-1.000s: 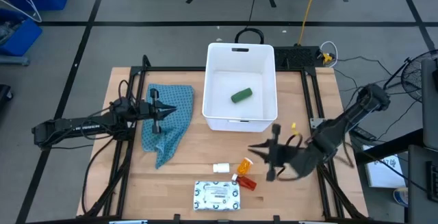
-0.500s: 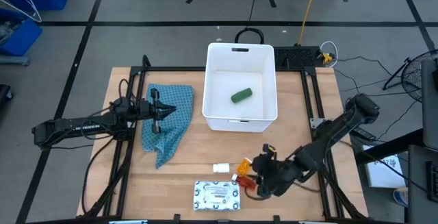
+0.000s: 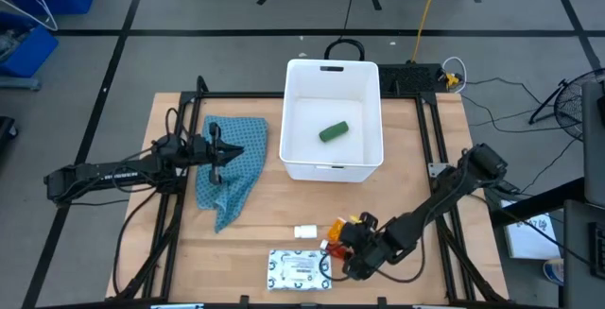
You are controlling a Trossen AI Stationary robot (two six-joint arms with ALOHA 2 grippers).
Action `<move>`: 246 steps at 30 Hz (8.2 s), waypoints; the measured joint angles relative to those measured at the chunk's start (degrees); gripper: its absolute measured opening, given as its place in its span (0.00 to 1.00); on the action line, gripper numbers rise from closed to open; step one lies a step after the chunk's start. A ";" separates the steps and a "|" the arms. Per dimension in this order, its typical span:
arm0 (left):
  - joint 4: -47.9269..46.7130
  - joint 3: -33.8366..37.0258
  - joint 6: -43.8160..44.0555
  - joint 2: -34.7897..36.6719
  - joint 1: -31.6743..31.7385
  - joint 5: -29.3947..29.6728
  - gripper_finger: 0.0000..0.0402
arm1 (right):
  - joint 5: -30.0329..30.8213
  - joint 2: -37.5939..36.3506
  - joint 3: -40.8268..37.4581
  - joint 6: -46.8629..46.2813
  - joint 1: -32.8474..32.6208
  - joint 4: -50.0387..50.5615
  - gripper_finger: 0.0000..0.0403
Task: Pick & place medical supplies in basket/bin
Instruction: Put the red pill bottle into the white bin, then put the white pill bottle into the white bin
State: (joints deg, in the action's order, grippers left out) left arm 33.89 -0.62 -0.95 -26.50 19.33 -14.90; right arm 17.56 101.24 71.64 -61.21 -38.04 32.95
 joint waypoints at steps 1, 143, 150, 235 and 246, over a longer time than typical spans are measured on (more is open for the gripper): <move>-0.14 0.00 0.00 0.00 0.00 0.00 0.09 | -0.21 0.89 0.00 -0.51 0.10 -0.02 0.61; -0.79 0.00 -14.30 -0.11 0.00 7.52 0.09 | -37.91 -5.32 26.47 85.80 74.53 2.41 0.40; -1.27 0.00 -13.92 -0.11 -0.01 7.52 0.09 | -37.51 5.32 26.47 89.48 73.73 3.25 0.40; -4.13 0.00 -13.94 -0.11 -0.02 7.51 0.09 | -47.69 -73.11 -41.60 62.43 61.21 -36.62 0.00; -4.14 0.00 -13.99 -0.11 -0.02 7.54 0.09 | -35.53 -81.32 -52.69 60.42 45.09 -39.11 0.00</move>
State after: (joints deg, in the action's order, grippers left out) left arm 29.75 -0.62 -14.94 -26.61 19.31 -7.35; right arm -17.97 19.92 18.95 -0.79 7.06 -6.16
